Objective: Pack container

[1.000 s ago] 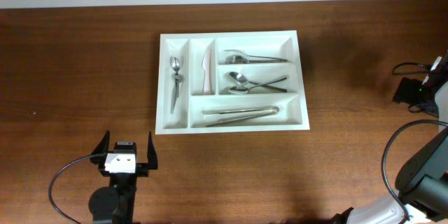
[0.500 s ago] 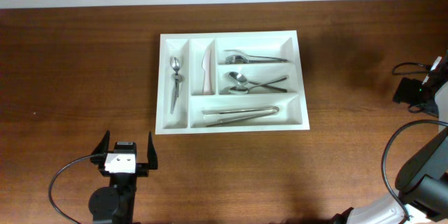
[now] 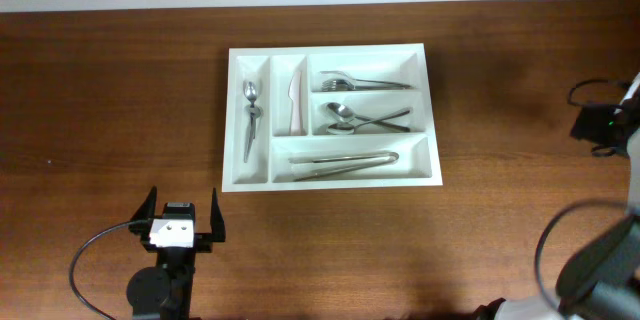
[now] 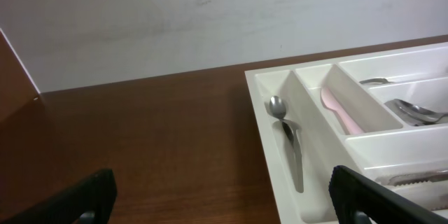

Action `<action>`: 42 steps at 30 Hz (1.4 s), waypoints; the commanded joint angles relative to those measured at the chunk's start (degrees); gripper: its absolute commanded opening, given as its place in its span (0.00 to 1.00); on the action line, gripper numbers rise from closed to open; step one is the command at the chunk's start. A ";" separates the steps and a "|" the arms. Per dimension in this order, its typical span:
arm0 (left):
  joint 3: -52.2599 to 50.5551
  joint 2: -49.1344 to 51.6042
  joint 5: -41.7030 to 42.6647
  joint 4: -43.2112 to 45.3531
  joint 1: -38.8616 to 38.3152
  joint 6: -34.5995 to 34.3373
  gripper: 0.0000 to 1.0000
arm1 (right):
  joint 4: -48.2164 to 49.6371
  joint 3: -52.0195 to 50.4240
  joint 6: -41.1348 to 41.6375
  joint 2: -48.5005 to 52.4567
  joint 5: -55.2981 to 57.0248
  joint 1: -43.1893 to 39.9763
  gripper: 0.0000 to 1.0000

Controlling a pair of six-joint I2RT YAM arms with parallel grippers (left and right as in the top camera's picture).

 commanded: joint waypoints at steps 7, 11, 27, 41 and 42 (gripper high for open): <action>-0.63 -0.55 -0.61 0.24 -0.24 0.92 0.99 | 4.07 -1.97 -0.20 -22.62 -0.15 9.51 0.99; -0.63 -0.55 -0.61 0.24 -0.24 0.92 0.99 | 16.68 -10.10 -0.20 -31.89 -0.15 16.17 0.99; -0.63 -0.55 -0.61 0.24 -0.24 0.92 0.99 | 62.60 -52.70 -0.17 -70.71 -0.63 33.64 0.99; -0.63 -0.55 -0.61 0.26 -0.24 0.92 0.99 | 62.88 -68.32 -0.17 -92.13 -6.40 33.77 0.99; -0.63 -0.55 -0.61 0.24 -0.24 0.92 0.99 | 62.86 -69.05 -0.17 -92.91 -6.64 33.77 0.99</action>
